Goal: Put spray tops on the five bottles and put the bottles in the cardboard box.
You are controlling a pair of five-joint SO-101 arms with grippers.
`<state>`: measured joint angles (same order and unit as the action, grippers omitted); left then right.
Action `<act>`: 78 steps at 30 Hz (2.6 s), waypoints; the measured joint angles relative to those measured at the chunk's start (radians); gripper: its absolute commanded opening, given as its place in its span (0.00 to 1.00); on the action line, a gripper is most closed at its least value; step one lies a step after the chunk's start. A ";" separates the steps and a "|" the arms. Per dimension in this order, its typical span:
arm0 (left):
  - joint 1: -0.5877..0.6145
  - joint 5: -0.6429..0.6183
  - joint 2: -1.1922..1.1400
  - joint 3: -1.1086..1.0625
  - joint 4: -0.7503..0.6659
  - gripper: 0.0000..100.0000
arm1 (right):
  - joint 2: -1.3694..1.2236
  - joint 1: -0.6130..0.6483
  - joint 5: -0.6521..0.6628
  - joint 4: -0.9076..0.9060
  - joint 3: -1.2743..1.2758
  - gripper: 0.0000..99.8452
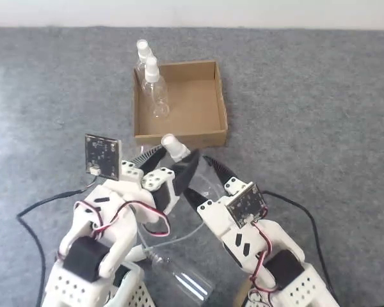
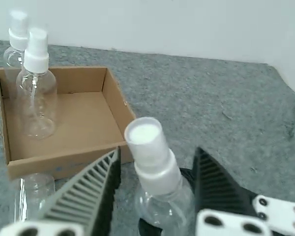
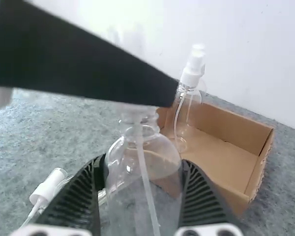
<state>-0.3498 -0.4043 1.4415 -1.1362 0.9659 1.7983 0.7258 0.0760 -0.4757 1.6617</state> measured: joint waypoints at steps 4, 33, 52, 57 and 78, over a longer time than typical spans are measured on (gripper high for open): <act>0.005 -0.068 0.000 0.034 0.055 0.32 | 0.000 0.000 0.000 0.000 0.000 0.01; 0.222 -0.083 0.009 0.173 0.060 0.32 | 0.000 -0.002 0.000 0.000 0.000 0.01; 0.371 -0.144 0.000 -0.040 -0.137 0.32 | 0.000 -0.002 0.000 0.035 0.000 0.01; 0.301 -0.100 0.000 -0.048 -0.140 0.32 | -0.002 -0.002 0.000 0.035 0.000 0.01; 0.262 -0.048 0.000 -0.049 -0.107 0.32 | 0.000 -0.002 -0.005 0.035 0.000 0.01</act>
<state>-0.0875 -0.4519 1.4415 -1.1853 0.8585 1.7983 0.7242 0.0713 -0.4404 1.6617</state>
